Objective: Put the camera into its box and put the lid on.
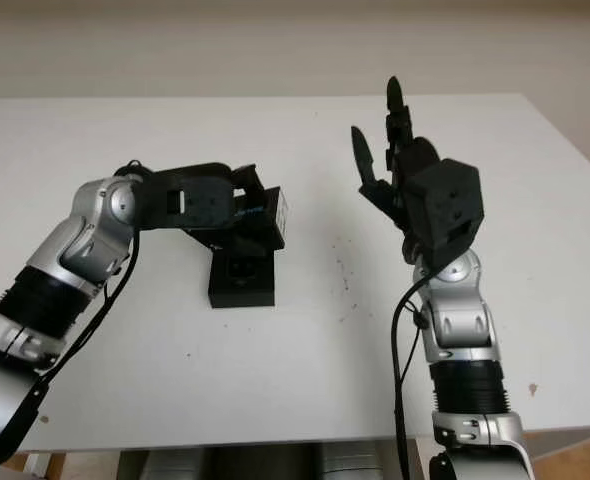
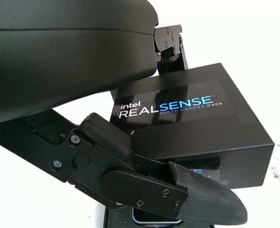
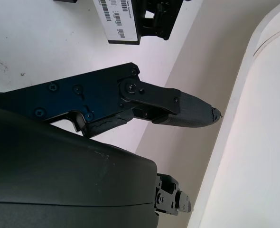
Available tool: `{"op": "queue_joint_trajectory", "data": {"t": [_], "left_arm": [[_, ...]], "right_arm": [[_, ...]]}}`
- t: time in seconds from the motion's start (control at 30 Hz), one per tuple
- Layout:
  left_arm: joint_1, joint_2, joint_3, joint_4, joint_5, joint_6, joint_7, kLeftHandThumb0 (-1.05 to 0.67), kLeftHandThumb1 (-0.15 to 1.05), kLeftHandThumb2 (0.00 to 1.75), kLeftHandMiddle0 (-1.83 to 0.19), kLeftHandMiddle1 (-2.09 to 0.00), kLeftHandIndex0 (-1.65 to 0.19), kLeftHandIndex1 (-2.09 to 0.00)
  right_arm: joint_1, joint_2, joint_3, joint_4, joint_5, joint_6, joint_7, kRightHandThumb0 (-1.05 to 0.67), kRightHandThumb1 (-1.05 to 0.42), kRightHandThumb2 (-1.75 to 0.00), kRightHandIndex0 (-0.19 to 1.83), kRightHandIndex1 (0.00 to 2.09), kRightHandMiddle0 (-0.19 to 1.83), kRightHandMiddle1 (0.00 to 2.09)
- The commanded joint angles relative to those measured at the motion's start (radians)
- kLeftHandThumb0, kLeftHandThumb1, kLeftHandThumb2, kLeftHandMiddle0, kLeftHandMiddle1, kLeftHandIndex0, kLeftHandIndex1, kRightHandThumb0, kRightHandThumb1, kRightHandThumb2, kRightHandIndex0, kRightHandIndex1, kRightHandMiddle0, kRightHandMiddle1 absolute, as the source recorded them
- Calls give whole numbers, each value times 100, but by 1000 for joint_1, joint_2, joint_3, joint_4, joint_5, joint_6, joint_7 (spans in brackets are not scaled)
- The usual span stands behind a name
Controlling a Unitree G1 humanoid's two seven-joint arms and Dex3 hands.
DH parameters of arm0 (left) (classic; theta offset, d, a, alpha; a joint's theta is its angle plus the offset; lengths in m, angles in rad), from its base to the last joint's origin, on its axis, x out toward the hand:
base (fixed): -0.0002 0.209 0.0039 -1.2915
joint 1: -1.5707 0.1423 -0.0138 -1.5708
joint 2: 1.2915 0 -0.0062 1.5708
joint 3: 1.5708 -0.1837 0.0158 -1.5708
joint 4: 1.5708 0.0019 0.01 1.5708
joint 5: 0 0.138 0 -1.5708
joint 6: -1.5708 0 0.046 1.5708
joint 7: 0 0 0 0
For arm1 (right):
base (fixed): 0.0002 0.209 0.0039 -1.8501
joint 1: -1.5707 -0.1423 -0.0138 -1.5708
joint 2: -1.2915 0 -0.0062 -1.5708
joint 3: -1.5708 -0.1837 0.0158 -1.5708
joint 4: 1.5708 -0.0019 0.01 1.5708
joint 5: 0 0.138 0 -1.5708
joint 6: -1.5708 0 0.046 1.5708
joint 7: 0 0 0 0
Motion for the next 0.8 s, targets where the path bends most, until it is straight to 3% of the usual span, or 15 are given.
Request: {"op": "queue_joint_trajectory", "data": {"t": [0.0, 0.03, 0.1, 0.13, 0.2, 0.27, 0.3, 0.43, 0.53, 0.57, 0.63, 0.67, 0.77], "left_arm": [[13, -2, -21, -43, 34, 45, -12, -26, 105, 36, -45, -209, -28, -209], [13, -3, -30, -59, 51, 76, -25, -26, 105, 36, -32, -209, -9, -207], [17, -5, -46, -86, 81, 117, -37, -24, 105, 35, -23, -209, 12, -203], [21, -3, -52, -95, 91, 123, -40, -23, 105, 34, -25, -209, 15, -201], [25, 7, -64, -97, 106, 109, -41, -21, 105, 33, -28, -209, 18, -175], [25, 19, -72, -89, 122, 86, -35, -22, 105, 32, -29, -209, 19, -169], [23, 23, -75, -85, 129, 82, -39, -22, 105, 32, -30, -209, 19, -169], [16, 38, -77, -85, 145, 76, -66, -23, 105, 33, -33, -209, 18, -205], [19, 51, -71, -88, 141, 58, -77, -23, 105, 32, -22, -209, 19, -191], [22, 55, -68, -91, 139, 52, -78, -23, 105, 33, -22, -209, 18, -201], [33, 69, -62, -93, 133, 23, -68, -22, 105, 34, -25, -209, 7, -207], [41, 77, -57, -89, 125, -6, -55, -22, 105, 33, -33, -209, -7, -209], [56, 97, -48, -75, 110, -85, -22, -21, 105, 33, -48, -209, -26, -209]], "right_arm": [[-8, 1, 3, 0, 0, -11, -1, -68, -105, -61, -17, 6, -18, 5], [-8, 2, 3, -5, 0, -4, -4, -68, -105, -61, -17, 6, -18, 5], [-6, 4, 4, -13, 0, 4, -5, -67, -105, -61, -17, 6, -18, 5], [-5, 4, 5, -9, 1, -6, -4, -67, -105, -61, -17, 5, -18, 5], [-6, 6, 4, -1, 4, -22, -2, -68, -105, -61, -17, 6, -18, 5], [-6, 8, 5, -4, 6, -17, 0, -67, -105, -61, -18, 5, -18, 5], [-7, 8, 6, -4, 7, -13, 2, -68, -105, -61, -18, 5, -18, 5], [-12, 13, 4, -1, 14, -1, 3, -69, -105, -60, -18, 5, -18, 5], [-13, 12, 6, 4, 10, -10, 2, -68, -105, -61, -17, 5, -18, 5], [-14, 12, 5, 8, 11, -17, 4, -68, -105, -61, -18, 5, -19, 5], [-14, 11, 5, 12, 11, -24, 7, -68, -105, -61, -18, 5, -19, 5], [-14, 11, 5, 8, 9, -16, 6, -69, -105, -61, -18, 5, -18, 5], [-16, 10, 6, 6, 6, -9, 6, -69, -105, -61, -17, 5, -18, 5]]}}
